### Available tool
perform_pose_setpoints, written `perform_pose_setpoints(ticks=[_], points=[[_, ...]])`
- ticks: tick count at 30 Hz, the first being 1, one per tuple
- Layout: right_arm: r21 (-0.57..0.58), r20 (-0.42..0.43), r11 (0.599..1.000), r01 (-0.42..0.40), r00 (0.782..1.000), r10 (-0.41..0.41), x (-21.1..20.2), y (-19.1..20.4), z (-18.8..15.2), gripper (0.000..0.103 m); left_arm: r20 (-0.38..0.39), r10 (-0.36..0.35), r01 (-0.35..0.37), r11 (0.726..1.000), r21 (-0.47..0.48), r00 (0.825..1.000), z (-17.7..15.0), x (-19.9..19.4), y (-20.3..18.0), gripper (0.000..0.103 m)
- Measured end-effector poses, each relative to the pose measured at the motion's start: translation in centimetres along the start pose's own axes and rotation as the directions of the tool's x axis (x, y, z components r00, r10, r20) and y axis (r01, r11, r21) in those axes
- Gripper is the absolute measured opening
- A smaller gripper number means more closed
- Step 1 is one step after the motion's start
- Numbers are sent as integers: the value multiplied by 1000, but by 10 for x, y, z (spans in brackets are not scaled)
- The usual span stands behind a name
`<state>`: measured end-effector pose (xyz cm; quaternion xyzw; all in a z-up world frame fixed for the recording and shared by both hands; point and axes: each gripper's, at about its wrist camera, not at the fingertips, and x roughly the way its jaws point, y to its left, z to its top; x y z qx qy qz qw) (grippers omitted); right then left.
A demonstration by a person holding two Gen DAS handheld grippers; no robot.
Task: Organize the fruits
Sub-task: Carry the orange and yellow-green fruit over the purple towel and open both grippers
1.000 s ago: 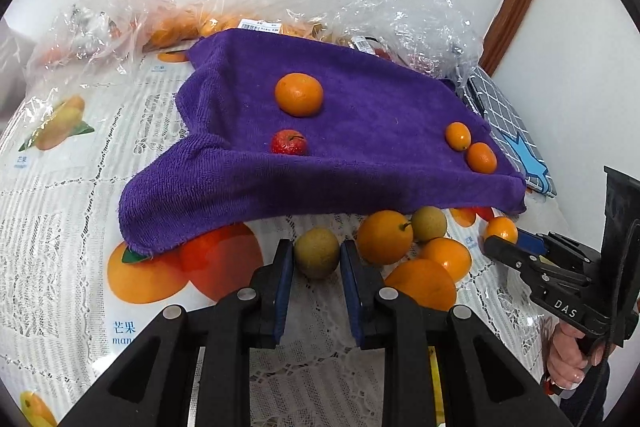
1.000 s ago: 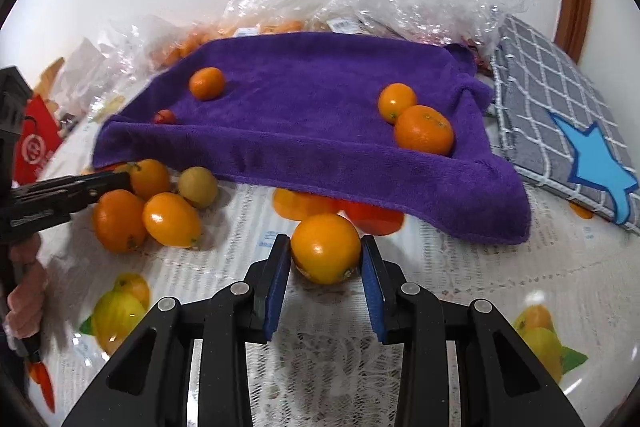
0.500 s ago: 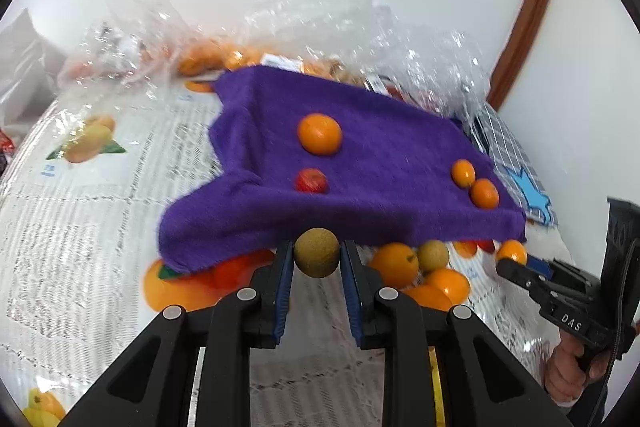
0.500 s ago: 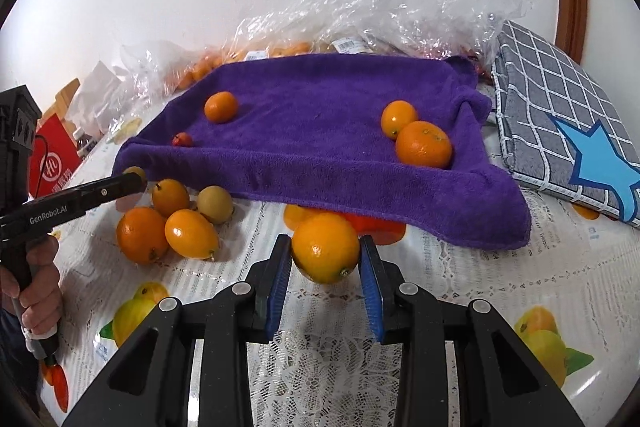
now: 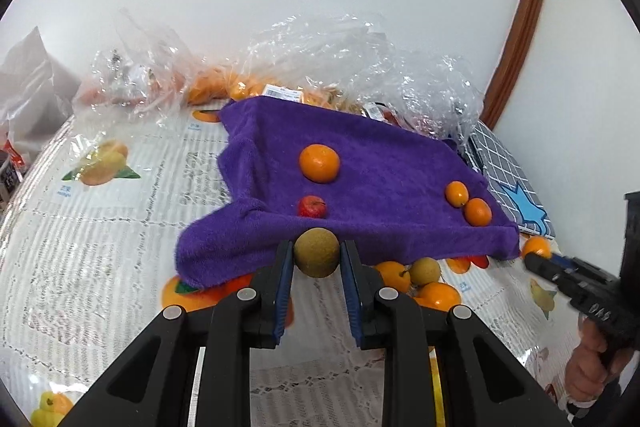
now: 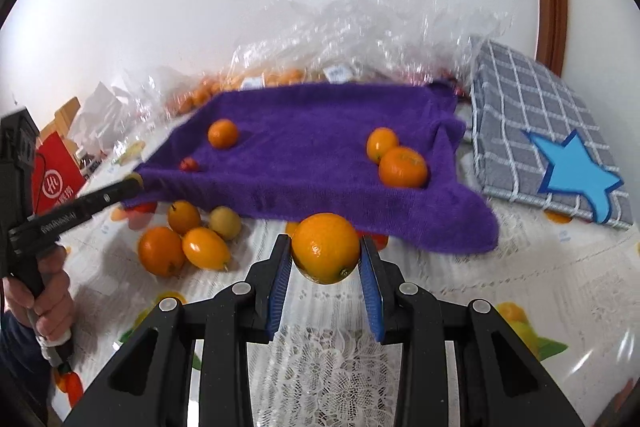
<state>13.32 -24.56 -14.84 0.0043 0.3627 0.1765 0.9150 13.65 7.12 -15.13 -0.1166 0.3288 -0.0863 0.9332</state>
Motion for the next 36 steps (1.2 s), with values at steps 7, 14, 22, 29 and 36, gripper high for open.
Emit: perform_pose_setpoints(ticks=[7, 14, 22, 29, 36], points=[[32, 61, 999, -18, 998, 16, -16, 1, 27, 34, 24, 13, -12, 997, -73, 1000, 6, -9, 15, 23], [33, 48, 999, 3, 999, -4, 1, 0, 46, 34, 40, 25, -22, 997, -72, 999, 19, -11, 15, 23], [17, 10, 1000, 2, 1000, -2, 38, -2, 67, 34, 32, 51, -49, 996, -69, 998, 50, 13, 4, 23], [25, -5, 1000, -13, 1000, 13, 61, -12, 82, 34, 11, 72, -70, 994, -89, 997, 66, 47, -3, 23], [21, -88, 999, -43, 995, 45, 94, -12, 71, 34, -11, 69, -69, 991, -111, 998, 58, 74, 3, 23]])
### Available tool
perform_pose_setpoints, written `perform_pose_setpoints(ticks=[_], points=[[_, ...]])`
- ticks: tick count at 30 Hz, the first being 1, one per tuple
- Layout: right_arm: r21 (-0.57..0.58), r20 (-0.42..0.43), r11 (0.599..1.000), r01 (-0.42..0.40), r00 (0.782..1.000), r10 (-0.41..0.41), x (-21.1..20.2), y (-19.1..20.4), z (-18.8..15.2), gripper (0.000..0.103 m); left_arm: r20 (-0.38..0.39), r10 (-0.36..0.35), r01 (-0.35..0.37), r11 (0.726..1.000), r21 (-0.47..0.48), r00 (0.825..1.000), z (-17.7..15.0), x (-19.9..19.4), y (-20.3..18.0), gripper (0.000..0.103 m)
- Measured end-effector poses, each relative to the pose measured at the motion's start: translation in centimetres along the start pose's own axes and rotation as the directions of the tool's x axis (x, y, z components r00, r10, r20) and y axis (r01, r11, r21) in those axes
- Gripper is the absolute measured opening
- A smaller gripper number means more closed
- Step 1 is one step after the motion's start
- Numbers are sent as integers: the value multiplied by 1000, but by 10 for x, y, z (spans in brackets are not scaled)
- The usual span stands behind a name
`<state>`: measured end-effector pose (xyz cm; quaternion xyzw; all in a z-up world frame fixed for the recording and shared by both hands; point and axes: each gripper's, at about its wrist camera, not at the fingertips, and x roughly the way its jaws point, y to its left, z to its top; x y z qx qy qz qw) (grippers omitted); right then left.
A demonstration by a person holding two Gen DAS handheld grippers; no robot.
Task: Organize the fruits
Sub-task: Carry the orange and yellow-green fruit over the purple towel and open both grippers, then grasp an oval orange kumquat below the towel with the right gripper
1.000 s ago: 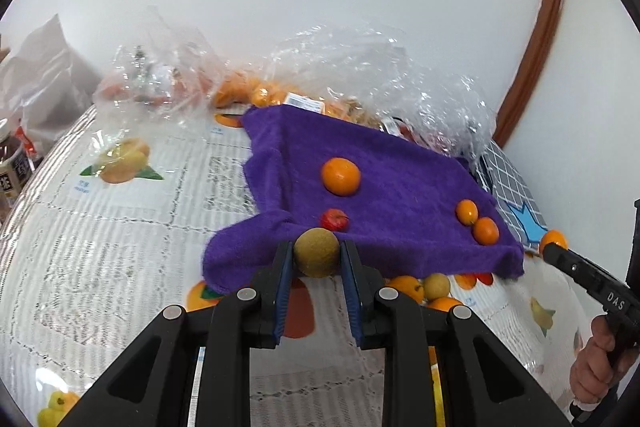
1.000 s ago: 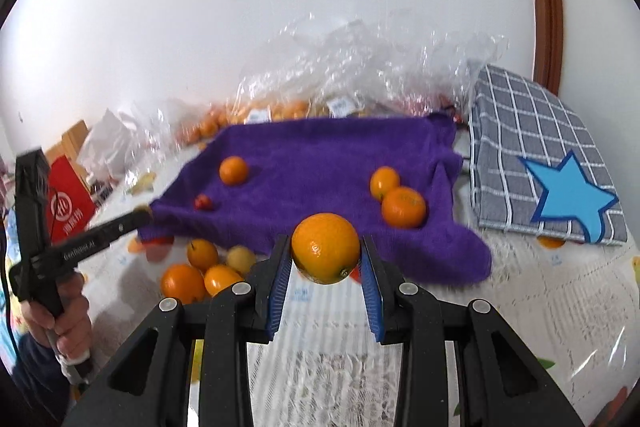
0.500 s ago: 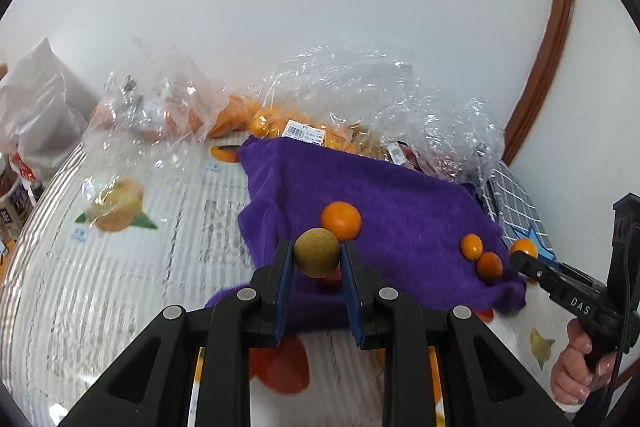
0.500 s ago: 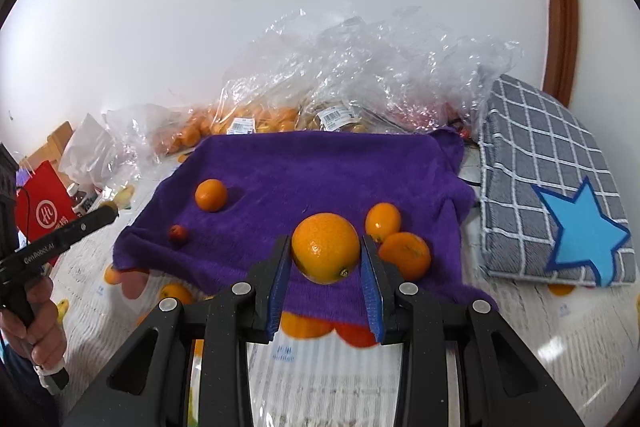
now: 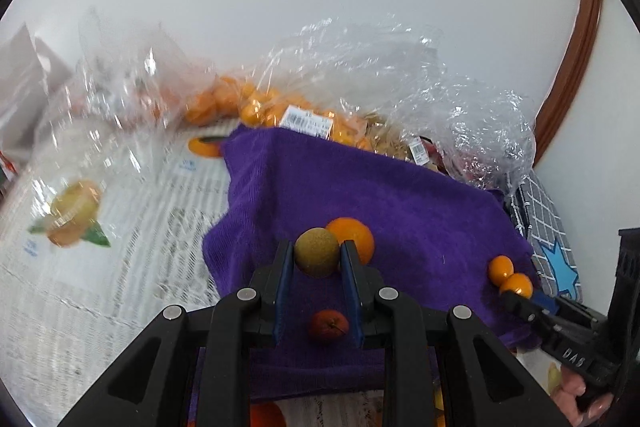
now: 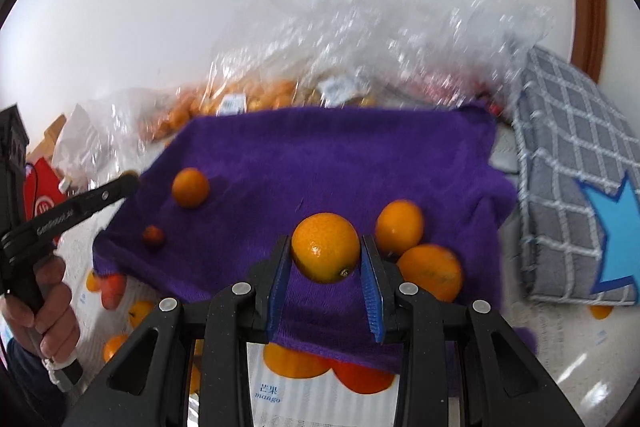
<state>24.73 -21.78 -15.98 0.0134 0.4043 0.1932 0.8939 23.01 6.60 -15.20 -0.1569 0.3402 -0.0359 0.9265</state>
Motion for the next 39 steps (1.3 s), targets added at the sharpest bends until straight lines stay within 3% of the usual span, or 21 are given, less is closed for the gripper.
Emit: perform_pose_setpoints(ticks=[6, 16, 24, 29, 32, 36, 39], points=[[-24, -53, 1000, -11, 999, 9, 13, 8, -6, 34, -20, -34, 34, 999, -4, 999, -4, 12, -1, 23], [-35, -31, 999, 23, 999, -24, 13, 10, -10, 34, -41, -12, 13, 999, 38, 999, -4, 20, -8, 23], [-20, -27, 999, 49, 998, -50, 12, 9, -7, 44, -43, -15, 17, 999, 46, 999, -4, 19, -9, 28], [-3, 26, 998, 70, 997, -70, 0, 7, -8, 45, -44, -24, 27, 998, 64, 999, -6, 18, -13, 39], [-9, 64, 998, 58, 996, -57, -8, 8, -9, 45, -40, -32, 34, 998, 55, 999, -6, 16, -11, 39], [-5, 128, 993, 115, 985, -114, -21, 12, -10, 45, -10, -57, 57, 998, 34, 998, -8, 4, -8, 44], [47, 136, 993, 107, 984, -112, -29, 10, -16, 45, 3, -71, 71, 997, 11, 997, -11, -7, -4, 45]])
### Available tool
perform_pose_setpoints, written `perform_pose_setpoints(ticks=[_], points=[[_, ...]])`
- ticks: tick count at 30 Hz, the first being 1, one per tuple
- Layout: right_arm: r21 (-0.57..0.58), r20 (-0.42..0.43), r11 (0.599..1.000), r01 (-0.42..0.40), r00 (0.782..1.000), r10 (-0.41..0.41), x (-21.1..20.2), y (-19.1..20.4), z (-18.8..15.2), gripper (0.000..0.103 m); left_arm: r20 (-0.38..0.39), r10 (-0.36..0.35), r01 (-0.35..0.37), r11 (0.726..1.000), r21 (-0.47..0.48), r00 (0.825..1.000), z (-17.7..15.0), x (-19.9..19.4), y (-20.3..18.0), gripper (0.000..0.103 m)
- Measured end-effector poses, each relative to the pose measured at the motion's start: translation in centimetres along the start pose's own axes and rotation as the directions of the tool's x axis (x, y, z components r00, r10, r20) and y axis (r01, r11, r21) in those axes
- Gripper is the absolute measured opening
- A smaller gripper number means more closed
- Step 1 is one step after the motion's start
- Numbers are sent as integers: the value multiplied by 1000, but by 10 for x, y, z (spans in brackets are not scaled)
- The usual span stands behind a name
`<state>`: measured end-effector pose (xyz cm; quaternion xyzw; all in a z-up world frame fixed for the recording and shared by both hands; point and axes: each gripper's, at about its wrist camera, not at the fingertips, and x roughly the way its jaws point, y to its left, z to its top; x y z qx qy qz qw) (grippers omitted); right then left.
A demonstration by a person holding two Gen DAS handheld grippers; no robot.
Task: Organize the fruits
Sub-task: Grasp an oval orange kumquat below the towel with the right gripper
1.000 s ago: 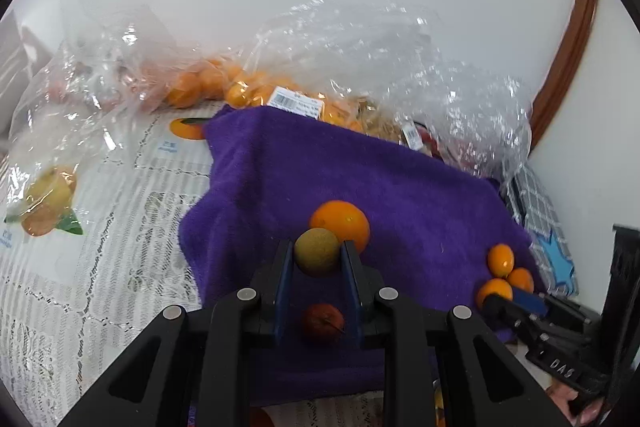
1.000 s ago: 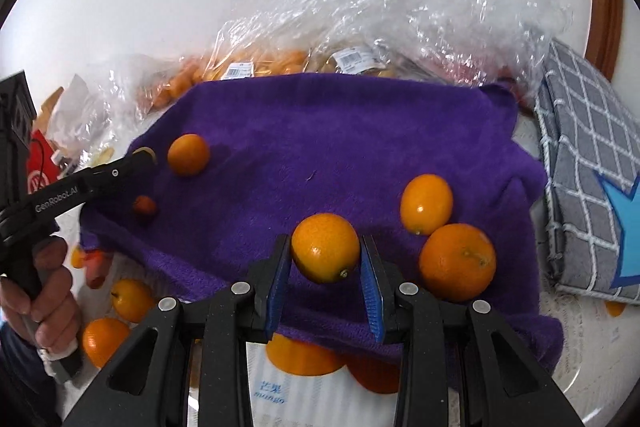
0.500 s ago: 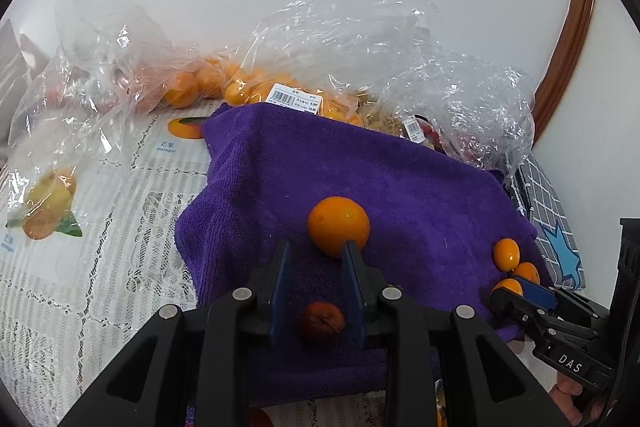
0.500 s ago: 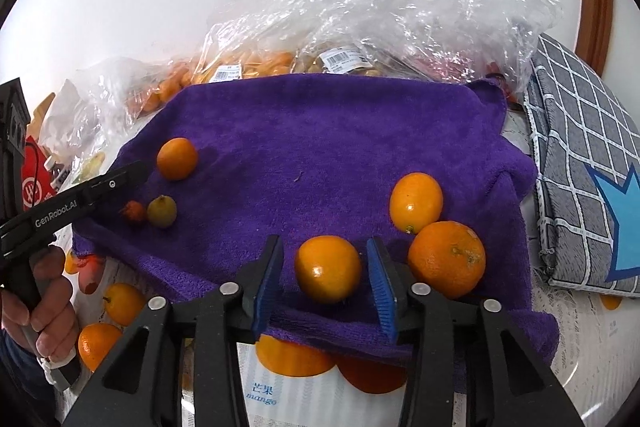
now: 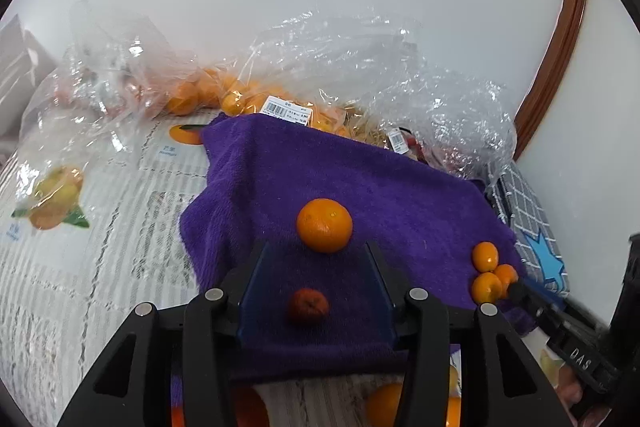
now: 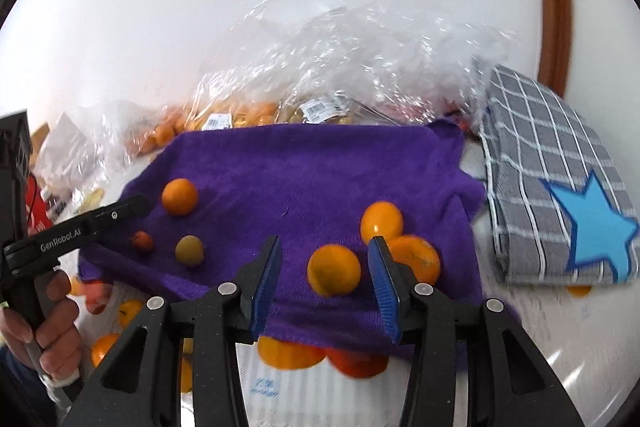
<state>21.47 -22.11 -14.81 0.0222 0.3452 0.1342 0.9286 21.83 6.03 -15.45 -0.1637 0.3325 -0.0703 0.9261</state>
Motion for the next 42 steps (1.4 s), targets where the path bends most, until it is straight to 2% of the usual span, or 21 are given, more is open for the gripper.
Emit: perform_pose_setpoints(ticks=[3, 5, 7, 11, 13, 18, 23, 29, 31, 32, 38, 42], points=[[59, -58, 997, -47, 997, 50, -5, -1, -12, 45, 8, -15, 16, 1000, -26, 1000, -4, -10, 4, 45], [43, -44, 998, -35, 998, 37, -17, 5, -19, 44, 14, -17, 18, 999, -35, 1000, -10, -19, 7, 45], [21, -77, 997, -69, 995, 70, -24, 13, -25, 44, 23, -15, 16, 999, -29, 1000, -15, -29, 9, 45], [-22, -80, 994, -104, 992, 102, -39, 32, -37, 44, 38, 1, 0, 1000, -9, 999, -23, -43, 11, 46], [-51, -99, 987, -154, 984, 149, -43, 44, -44, 44, 34, 20, -20, 1000, 0, 999, -28, -50, 14, 46], [-107, -168, 970, -216, 966, 197, -34, 65, -63, 44, 23, 31, -30, 999, -12, 999, -39, -66, 25, 47], [-129, -210, 965, -230, 957, 200, -23, 73, -70, 44, 5, 40, -40, 999, -7, 999, -44, -72, 30, 47], [-129, -240, 965, -228, 952, 192, -4, 80, -63, 44, -14, 49, -49, 999, 11, 999, -45, -67, 26, 47], [-134, -252, 966, -219, 951, 181, 1, 82, -64, 41, -18, 48, -47, 999, 14, 999, -45, -66, 26, 47], [-139, -247, 967, -214, 953, 175, 1, 83, -64, 36, -20, 47, -47, 999, 16, 999, -45, -65, 26, 47], [-102, -199, 969, -224, 959, 201, -12, 70, -66, 36, -29, 46, -45, 999, 25, 999, -46, -63, 25, 47], [-67, -139, 985, -160, 979, 149, -30, 44, -69, 36, -39, 39, -38, 999, 26, 998, -47, -62, 25, 47]])
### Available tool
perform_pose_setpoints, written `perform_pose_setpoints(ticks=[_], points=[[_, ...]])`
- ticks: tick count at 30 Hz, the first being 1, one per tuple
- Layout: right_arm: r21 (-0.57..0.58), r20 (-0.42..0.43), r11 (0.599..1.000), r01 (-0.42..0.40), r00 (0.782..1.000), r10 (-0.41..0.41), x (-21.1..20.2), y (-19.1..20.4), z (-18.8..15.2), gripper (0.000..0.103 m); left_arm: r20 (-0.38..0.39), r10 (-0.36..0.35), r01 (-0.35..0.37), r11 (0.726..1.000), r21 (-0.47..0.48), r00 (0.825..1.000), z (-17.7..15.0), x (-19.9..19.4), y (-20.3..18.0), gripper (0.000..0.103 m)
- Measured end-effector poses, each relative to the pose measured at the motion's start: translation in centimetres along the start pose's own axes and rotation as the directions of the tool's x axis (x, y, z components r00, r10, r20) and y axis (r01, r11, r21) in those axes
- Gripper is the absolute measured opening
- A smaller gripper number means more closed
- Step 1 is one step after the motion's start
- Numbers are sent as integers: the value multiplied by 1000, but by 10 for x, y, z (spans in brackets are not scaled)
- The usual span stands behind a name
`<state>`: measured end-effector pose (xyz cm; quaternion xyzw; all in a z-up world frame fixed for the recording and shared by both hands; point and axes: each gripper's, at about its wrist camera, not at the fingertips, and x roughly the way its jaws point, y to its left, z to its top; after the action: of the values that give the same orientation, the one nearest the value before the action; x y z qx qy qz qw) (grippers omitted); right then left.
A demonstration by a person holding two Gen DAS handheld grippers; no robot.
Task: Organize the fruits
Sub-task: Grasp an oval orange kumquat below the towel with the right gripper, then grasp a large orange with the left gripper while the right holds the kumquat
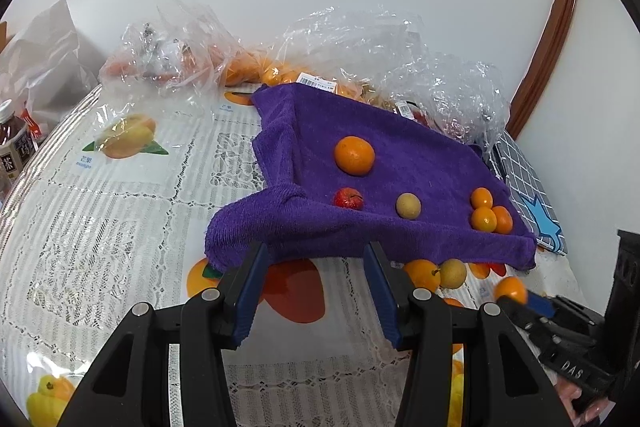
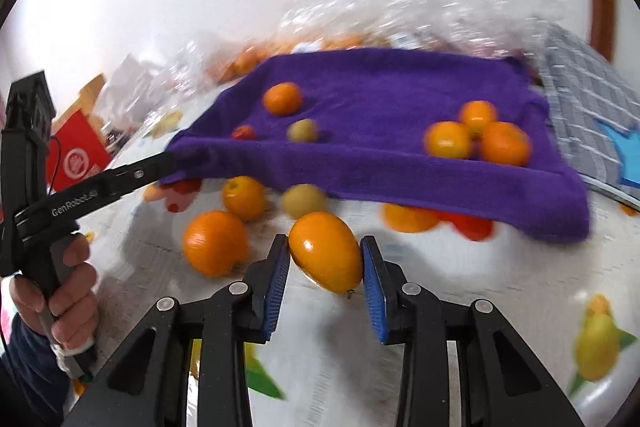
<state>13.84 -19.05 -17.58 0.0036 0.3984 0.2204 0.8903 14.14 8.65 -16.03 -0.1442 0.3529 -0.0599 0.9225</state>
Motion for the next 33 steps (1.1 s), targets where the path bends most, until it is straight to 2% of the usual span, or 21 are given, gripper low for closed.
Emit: perform_pose_setpoints(ticks=[4, 6, 10, 16, 21, 28, 33], points=[[33, 15, 996, 85, 996, -85, -15, -29, -13, 36, -5, -20, 20, 1000, 21, 1000, -2, -1, -5, 47], [57, 8, 993, 100, 995, -100, -20, -42, -16, 36, -10, -35, 35, 999, 38, 999, -3, -1, -9, 47], [67, 5, 978, 196, 980, -197, -25, -59, -20, 36, -23, -91, 92, 993, 72, 996, -8, -4, -18, 47], [86, 24, 978, 191, 981, -193, -31, -68, -24, 36, -61, -177, 184, 973, 136, 982, -20, -9, -37, 47], [88, 3, 975, 203, 979, -204, -30, -68, -25, 36, -105, -213, 230, 955, 190, 971, -29, -9, -55, 47], [105, 0, 977, 187, 982, -188, -29, -69, -24, 36, -204, -187, 230, 950, 210, 961, -34, 6, -65, 47], [104, -8, 978, 180, 984, -180, -27, -70, -24, 36, -233, -146, 199, 954, 225, 962, -36, 16, -76, 47]])
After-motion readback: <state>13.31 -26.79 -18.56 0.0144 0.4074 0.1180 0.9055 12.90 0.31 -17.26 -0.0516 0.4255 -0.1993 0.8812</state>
